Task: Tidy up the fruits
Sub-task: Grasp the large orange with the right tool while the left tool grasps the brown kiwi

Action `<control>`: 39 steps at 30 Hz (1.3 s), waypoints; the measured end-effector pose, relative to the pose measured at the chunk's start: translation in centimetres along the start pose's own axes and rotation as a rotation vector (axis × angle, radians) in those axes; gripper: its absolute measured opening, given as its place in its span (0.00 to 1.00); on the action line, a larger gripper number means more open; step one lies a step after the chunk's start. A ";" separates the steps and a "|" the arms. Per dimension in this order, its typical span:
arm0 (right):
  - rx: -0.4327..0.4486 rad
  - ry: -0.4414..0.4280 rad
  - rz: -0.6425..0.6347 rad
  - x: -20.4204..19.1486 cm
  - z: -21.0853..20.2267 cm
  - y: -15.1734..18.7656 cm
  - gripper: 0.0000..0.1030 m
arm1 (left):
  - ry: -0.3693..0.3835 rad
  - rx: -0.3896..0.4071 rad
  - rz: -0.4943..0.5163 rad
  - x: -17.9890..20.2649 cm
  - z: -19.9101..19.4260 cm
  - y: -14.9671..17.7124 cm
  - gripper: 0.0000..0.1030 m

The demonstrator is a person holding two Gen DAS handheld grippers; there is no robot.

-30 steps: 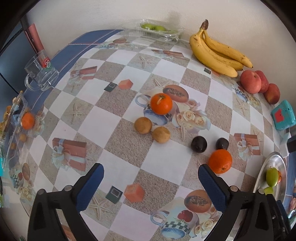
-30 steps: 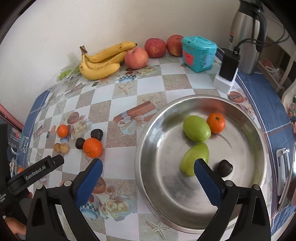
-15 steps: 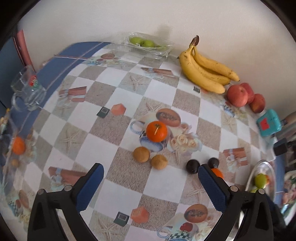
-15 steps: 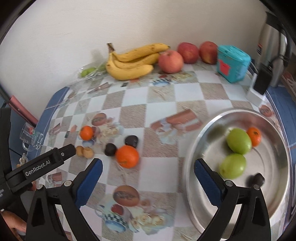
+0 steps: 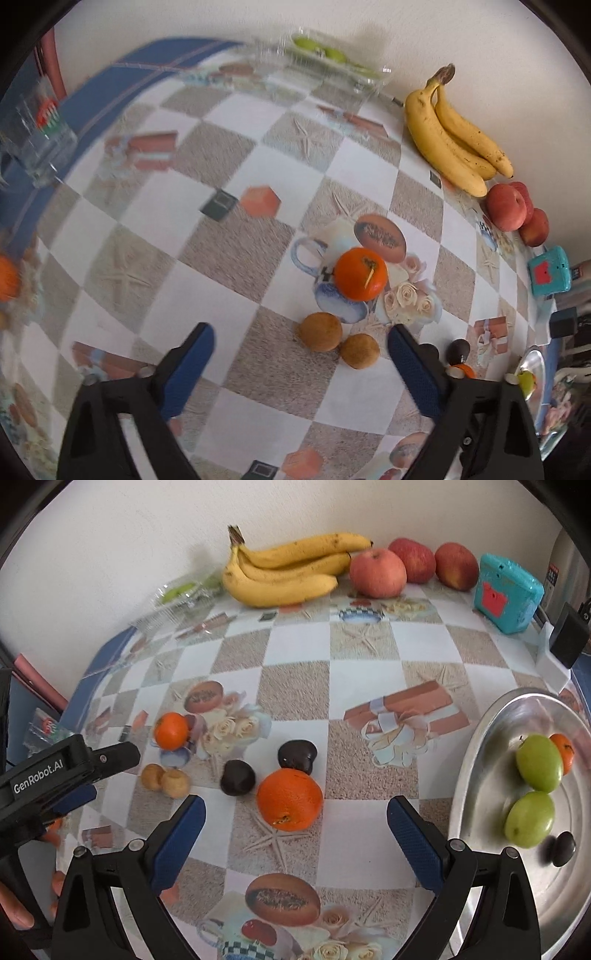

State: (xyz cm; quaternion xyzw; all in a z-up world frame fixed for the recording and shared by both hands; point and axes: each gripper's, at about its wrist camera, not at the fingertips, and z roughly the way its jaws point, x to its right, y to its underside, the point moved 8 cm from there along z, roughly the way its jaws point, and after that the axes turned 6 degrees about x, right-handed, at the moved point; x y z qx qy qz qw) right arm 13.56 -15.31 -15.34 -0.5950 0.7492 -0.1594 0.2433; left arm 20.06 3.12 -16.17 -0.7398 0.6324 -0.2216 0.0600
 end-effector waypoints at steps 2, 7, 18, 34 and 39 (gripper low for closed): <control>-0.004 0.006 0.004 0.2 0.4 0.1 0.96 | 0.019 -0.016 -0.006 0.3 0.5 0.2 0.80; -0.013 0.021 0.018 0.7 1.2 0.1 0.75 | 0.064 -0.055 -0.050 0.6 1.3 0.6 0.58; -0.033 -0.024 0.015 -0.2 1.8 0.3 0.43 | 0.125 -0.062 -0.168 -0.2 1.2 0.6 0.29; -0.014 -0.059 0.033 -0.3 0.1 -0.3 0.40 | 0.121 0.007 -0.172 0.0 -1.9 -1.1 0.27; 0.005 -0.049 0.038 0.1 -1.5 -0.9 0.40 | 0.124 0.020 -0.143 1.1 -3.1 -1.4 0.27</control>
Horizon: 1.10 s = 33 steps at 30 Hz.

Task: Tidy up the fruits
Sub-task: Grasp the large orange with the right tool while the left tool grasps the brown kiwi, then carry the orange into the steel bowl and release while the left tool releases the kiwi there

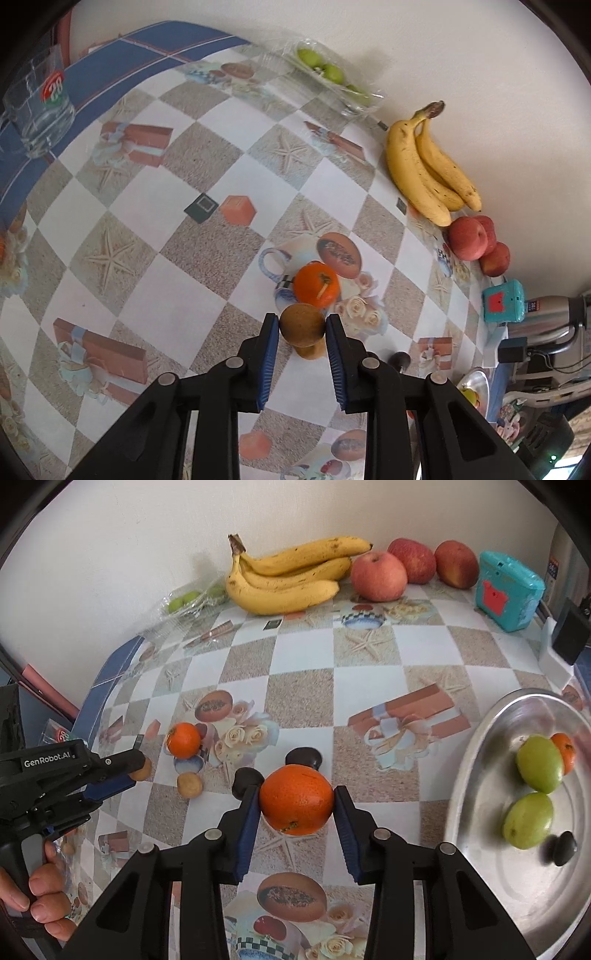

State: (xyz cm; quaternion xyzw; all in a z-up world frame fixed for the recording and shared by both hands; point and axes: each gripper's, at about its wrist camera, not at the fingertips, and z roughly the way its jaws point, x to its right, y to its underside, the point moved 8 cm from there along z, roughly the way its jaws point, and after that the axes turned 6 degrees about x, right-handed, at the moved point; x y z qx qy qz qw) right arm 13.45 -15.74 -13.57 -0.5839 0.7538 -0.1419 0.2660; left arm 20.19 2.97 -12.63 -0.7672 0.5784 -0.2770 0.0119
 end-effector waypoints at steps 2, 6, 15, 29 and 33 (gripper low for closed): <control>0.003 0.009 0.002 0.3 -0.6 -0.1 0.40 | -0.003 -0.001 0.008 0.5 -0.1 0.2 0.27; 0.000 0.032 0.018 1.4 -1.4 -0.2 0.40 | 0.000 -0.026 0.026 1.4 -0.1 1.0 0.27; 0.016 0.107 0.077 6.8 -3.9 -0.5 0.40 | 0.028 -0.060 0.136 6.3 0.1 4.3 0.27; 0.064 0.257 0.224 18.5 -8.8 0.2 0.40 | 0.111 -0.140 0.387 16.7 0.7 12.8 0.27; 0.066 0.298 0.251 21.0 -9.7 0.6 0.40 | 0.123 -0.157 0.465 18.8 0.9 15.2 0.27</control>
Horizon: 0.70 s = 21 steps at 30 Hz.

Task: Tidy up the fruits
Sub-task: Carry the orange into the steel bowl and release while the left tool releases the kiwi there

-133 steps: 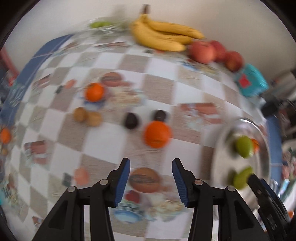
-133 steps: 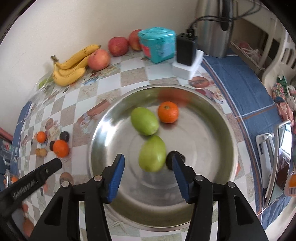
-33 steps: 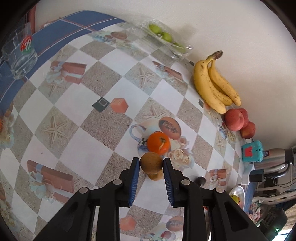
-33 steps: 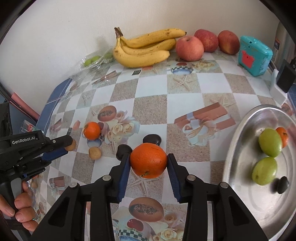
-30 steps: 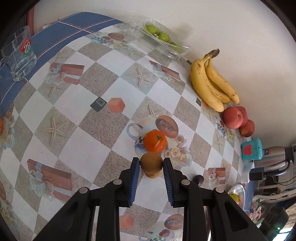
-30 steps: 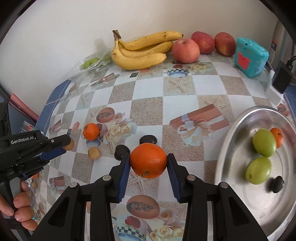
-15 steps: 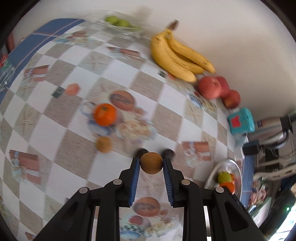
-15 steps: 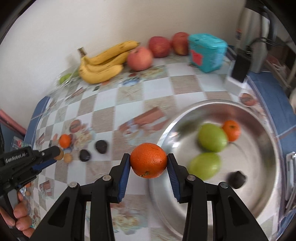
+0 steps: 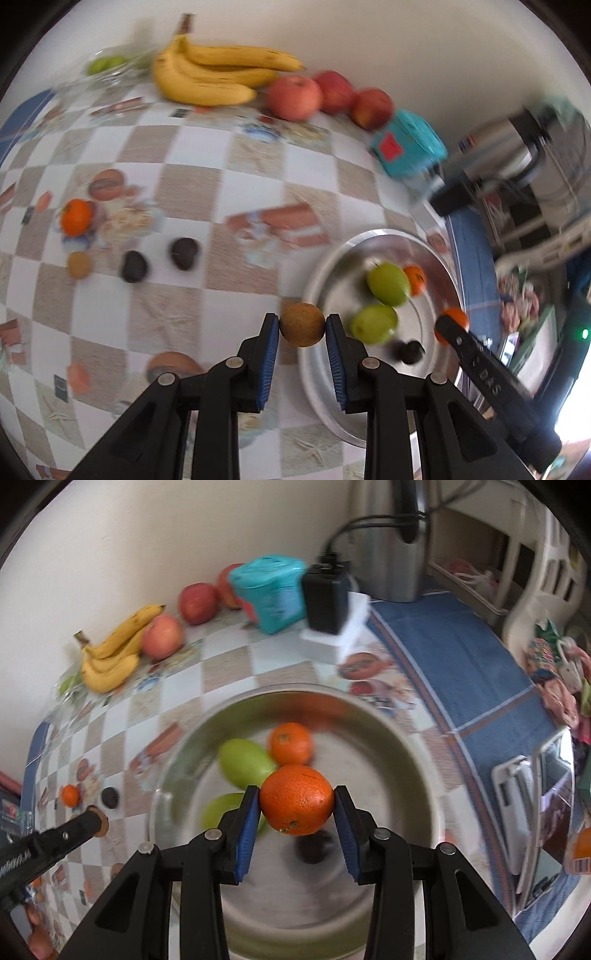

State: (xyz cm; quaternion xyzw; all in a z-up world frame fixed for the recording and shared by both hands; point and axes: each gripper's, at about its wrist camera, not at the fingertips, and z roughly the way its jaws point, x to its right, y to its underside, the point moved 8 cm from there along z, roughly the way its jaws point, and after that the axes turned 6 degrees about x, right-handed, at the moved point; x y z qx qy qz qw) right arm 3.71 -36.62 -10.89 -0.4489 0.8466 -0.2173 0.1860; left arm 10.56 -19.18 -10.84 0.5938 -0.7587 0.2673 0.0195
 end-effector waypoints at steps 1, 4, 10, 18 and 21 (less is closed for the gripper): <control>0.000 0.005 0.007 0.5 0.0 0.0 0.40 | 0.003 -0.011 0.017 0.7 0.4 0.4 0.27; -0.007 0.009 0.025 1.4 0.3 0.2 0.40 | 0.009 -0.042 0.035 1.7 1.4 1.4 0.27; -0.030 -0.005 0.022 1.2 1.6 1.0 0.41 | 0.000 -0.075 0.065 2.3 2.4 2.4 0.28; -0.016 -0.008 0.006 0.8 1.5 0.8 0.44 | 0.015 -0.079 0.083 2.8 2.3 2.5 0.29; -0.007 -0.009 -0.004 0.5 1.1 0.6 0.44 | 0.017 -0.072 0.075 2.6 2.2 2.2 0.35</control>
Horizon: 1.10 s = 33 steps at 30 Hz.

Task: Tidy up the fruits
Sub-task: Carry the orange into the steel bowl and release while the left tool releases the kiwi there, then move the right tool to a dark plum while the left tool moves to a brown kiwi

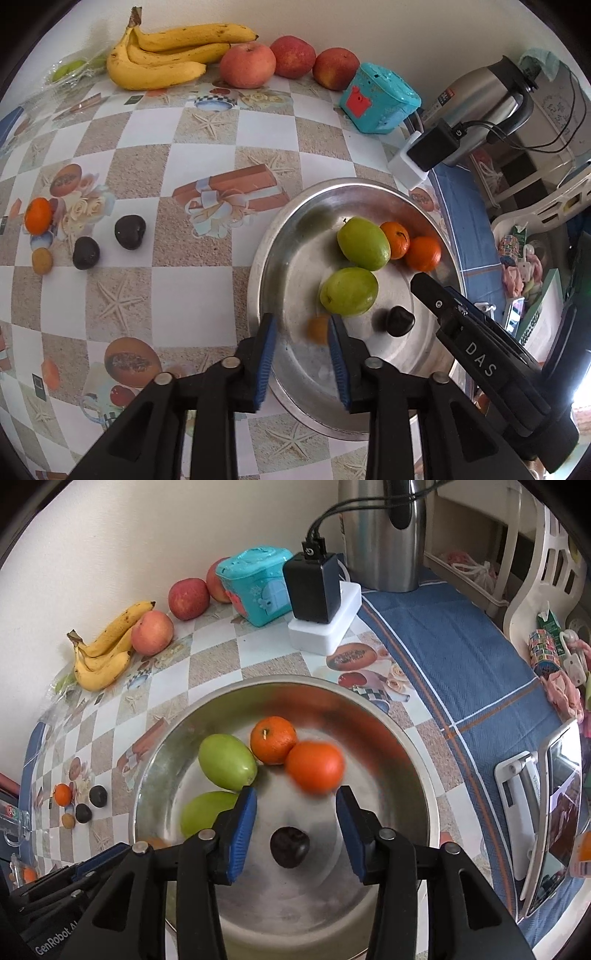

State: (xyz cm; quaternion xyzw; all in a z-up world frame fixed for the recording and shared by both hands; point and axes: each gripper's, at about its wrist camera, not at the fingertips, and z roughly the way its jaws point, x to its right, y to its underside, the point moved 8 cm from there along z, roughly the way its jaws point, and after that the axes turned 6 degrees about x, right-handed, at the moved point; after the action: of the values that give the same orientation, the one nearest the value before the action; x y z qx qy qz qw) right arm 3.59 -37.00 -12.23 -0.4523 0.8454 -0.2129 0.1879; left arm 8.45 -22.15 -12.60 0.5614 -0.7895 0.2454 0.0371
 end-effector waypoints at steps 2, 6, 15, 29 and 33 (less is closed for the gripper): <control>0.003 -0.001 -0.007 -0.2 -0.2 -0.1 0.45 | 0.003 0.001 -0.009 -0.2 -0.2 -0.1 0.38; -0.004 0.011 -0.020 -0.4 -0.5 -0.1 0.45 | -0.024 0.008 -0.049 -1.5 -0.6 -0.6 0.48; -0.028 0.002 -0.068 -2.6 -1.6 0.6 0.45 | -0.191 0.064 -0.144 -8.1 -2.4 -1.8 0.62; -0.015 -0.043 -0.159 -7.3 -2.8 1.5 0.53 | -0.298 0.103 -0.156 -12.3 -4.3 -2.3 0.83; -0.012 -0.056 -0.184 -8.2 -2.5 1.8 0.68 | -0.327 0.101 -0.168 -13.2 -4.3 -2.0 0.98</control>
State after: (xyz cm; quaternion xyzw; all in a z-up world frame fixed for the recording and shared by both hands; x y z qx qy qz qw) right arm 5.34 -28.68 -10.07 -0.5348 0.7961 -0.2113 0.1883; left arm 14.17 -9.39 -12.57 0.6588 -0.7220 0.1863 -0.0994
